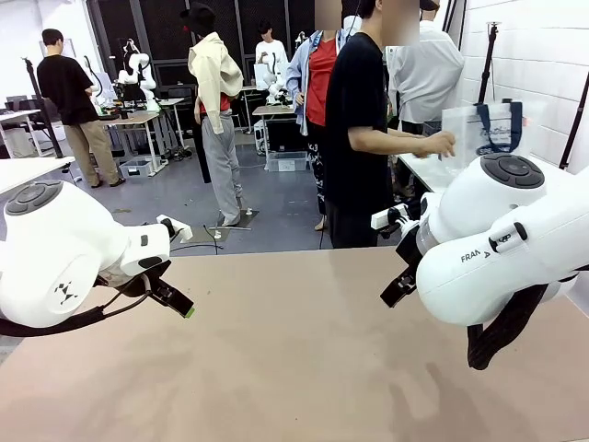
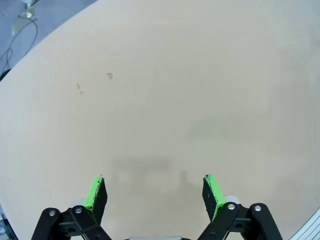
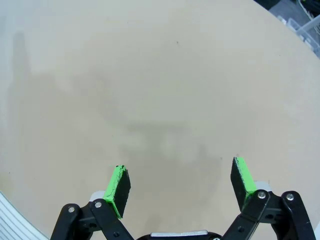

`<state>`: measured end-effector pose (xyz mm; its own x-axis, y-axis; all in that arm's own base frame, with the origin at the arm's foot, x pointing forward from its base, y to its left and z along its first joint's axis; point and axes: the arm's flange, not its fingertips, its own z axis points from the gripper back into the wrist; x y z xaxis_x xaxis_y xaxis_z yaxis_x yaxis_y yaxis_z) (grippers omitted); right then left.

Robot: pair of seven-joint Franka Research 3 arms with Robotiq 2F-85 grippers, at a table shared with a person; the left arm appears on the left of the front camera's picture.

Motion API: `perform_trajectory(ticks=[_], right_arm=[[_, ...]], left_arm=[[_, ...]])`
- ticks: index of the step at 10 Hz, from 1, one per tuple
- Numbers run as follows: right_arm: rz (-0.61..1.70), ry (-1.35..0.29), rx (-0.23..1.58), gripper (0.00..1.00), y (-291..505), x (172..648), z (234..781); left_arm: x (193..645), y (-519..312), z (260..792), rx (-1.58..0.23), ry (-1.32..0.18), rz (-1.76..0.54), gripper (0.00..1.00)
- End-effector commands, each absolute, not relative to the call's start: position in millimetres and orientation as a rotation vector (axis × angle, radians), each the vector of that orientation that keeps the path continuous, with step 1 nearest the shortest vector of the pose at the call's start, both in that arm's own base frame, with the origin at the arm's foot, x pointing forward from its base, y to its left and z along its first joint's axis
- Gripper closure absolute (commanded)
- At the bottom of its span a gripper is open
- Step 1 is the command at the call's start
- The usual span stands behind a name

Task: Transfer purchased items from the store into the shopping bag.
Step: Open the Reusable shopping bag in the center of the table.

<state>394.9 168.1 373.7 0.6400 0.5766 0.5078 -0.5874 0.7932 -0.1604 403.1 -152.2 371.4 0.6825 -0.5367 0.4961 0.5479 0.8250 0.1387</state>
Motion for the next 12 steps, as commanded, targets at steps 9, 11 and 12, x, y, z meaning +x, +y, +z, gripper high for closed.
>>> perform_trajectory(ticks=[9, 11, 12], right_arm=[[0.664, -0.572, 0.02, 0.0, 168.0, 394.9, 373.7], [0.664, -0.572, 0.02, 0.0, 168.0, 394.9, 373.7], [0.664, -0.572, 0.02, 0.0, 168.0, 394.9, 373.7]], left_arm=[[403.4, -151.2, 371.4, -0.022, -0.55, -0.606, 0.0], [403.4, -151.2, 371.4, -0.022, -0.55, -0.606, 0.0], [403.4, -151.2, 371.4, -0.022, -0.55, -0.606, 0.0]])
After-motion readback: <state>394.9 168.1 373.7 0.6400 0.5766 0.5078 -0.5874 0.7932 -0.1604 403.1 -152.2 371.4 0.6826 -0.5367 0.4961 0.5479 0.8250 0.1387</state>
